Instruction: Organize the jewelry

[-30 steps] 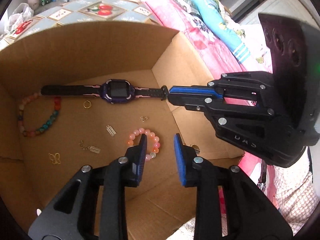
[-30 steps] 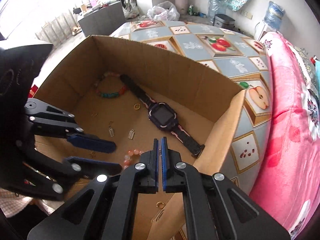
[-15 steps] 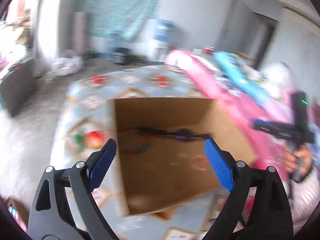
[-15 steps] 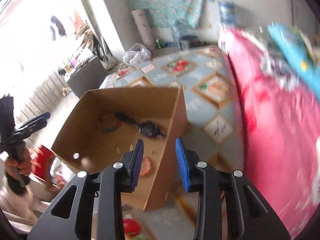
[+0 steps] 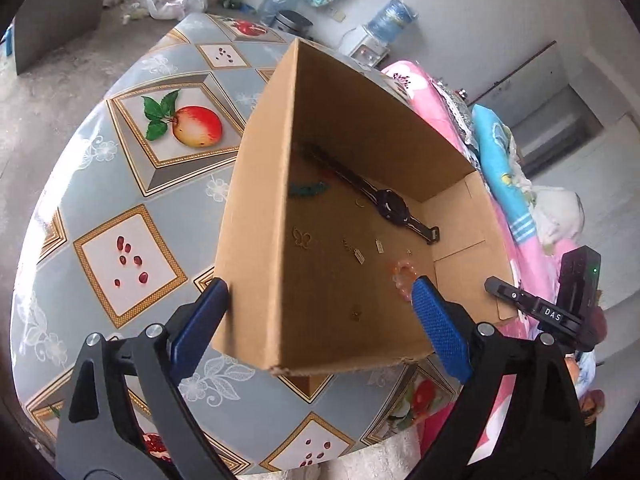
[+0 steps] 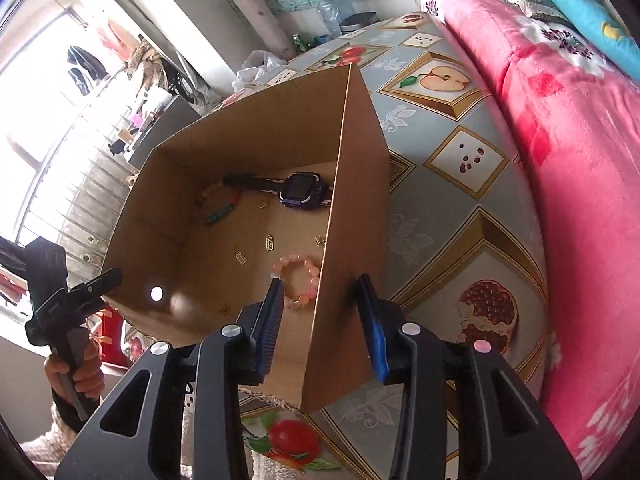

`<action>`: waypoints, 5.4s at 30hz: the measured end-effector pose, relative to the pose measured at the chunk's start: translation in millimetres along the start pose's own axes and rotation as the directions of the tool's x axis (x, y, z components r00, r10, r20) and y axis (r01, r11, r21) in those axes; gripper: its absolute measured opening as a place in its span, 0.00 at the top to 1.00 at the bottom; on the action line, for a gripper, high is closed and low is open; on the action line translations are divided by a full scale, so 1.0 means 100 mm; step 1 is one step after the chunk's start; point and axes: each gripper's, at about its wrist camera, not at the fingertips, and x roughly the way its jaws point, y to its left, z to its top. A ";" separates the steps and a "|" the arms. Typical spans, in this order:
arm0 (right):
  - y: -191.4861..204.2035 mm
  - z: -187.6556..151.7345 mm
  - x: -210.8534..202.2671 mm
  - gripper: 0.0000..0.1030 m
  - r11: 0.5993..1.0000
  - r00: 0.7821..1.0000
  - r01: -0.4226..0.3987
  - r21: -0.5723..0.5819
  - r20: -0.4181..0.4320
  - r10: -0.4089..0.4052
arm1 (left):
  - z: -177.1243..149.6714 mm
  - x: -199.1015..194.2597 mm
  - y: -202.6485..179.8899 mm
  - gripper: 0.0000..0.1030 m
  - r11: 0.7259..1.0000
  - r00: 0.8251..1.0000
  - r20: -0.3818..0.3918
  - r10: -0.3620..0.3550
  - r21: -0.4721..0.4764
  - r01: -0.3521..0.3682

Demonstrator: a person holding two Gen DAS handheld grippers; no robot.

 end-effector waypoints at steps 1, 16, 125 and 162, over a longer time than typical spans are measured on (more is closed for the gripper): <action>-0.01 -0.01 0.00 0.63 1.000 1.000 0.003 0.002 -0.001 -0.003 | -0.02 -0.01 -0.02 0.14 1.000 1.000 -0.004 0.006 -0.004 -0.006; 0.00 -0.42 -0.28 0.63 1.000 1.000 -0.005 0.022 0.015 0.005 | -0.52 -0.22 0.01 0.14 0.998 0.998 -0.025 -0.056 -0.021 0.056; 0.88 -1.32 -0.15 0.06 0.929 0.931 0.361 -0.077 0.084 -0.355 | -1.28 -0.11 -0.88 0.08 0.841 0.880 0.059 0.472 0.268 -0.469; 0.83 -1.23 -0.03 0.06 0.944 0.945 0.327 -0.049 0.028 -0.326 | -1.16 0.04 -0.82 0.08 0.849 0.868 -0.052 0.494 0.244 -0.469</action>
